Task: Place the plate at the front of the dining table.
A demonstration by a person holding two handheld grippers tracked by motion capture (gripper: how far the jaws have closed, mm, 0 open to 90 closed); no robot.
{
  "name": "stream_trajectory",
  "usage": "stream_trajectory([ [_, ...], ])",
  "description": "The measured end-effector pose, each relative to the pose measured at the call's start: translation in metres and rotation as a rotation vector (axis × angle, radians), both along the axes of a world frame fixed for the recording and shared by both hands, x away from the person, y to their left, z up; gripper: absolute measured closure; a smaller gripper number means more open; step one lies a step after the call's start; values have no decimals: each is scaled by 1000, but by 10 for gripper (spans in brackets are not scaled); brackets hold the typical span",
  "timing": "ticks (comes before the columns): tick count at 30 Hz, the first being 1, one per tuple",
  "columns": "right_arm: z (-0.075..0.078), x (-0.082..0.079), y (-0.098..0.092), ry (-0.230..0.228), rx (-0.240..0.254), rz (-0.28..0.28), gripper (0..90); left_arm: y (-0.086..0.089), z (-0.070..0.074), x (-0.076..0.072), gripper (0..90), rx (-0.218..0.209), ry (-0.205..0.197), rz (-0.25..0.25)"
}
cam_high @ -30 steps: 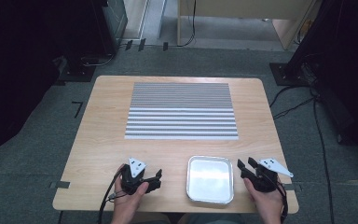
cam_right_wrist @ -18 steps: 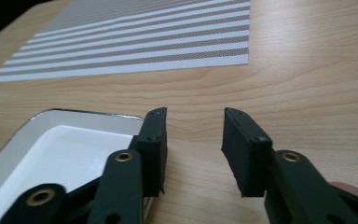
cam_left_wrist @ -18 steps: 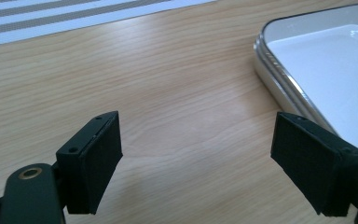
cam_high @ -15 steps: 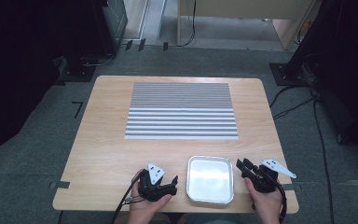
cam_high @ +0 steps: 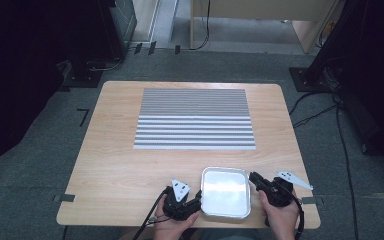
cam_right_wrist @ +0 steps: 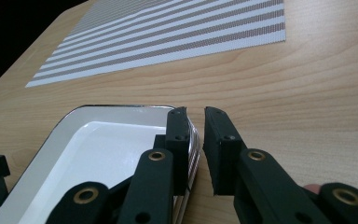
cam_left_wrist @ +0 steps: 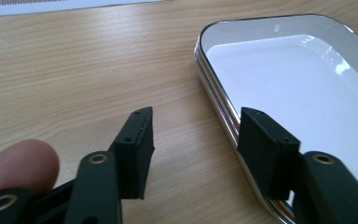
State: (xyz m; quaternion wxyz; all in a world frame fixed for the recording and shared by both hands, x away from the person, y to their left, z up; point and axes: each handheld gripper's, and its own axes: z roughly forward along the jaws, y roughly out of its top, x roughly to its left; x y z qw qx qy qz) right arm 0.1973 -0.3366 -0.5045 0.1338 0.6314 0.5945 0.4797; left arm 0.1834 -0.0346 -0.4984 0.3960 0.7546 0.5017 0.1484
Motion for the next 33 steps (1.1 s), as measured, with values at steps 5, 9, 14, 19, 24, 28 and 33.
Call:
stream_trajectory([
  [5, -3, 1, -2, 10, 55, 11, 834, 1, 0, -3, 581, -46, 15, -12],
  [9, -3, 2, -1, 31, 56, 4, 847, 4, 2, -6, 588, -115, 20, -37],
  [14, -4, 3, 0, 52, 72, 2, 859, -2, 0, -9, 599, -107, 28, -73],
  [19, -5, 3, -2, 76, 102, -5, 877, -7, -4, -10, 642, -100, 53, -90],
  [24, -8, 4, -7, 107, 180, -13, 878, -10, -6, -10, 653, -107, 81, -115],
  [28, -10, 5, -10, 122, 229, -17, 880, -10, -6, -9, 649, -108, 88, -114],
  [33, -11, 4, -11, 126, 257, -26, 880, -10, -3, -11, 647, -113, 93, -114],
])
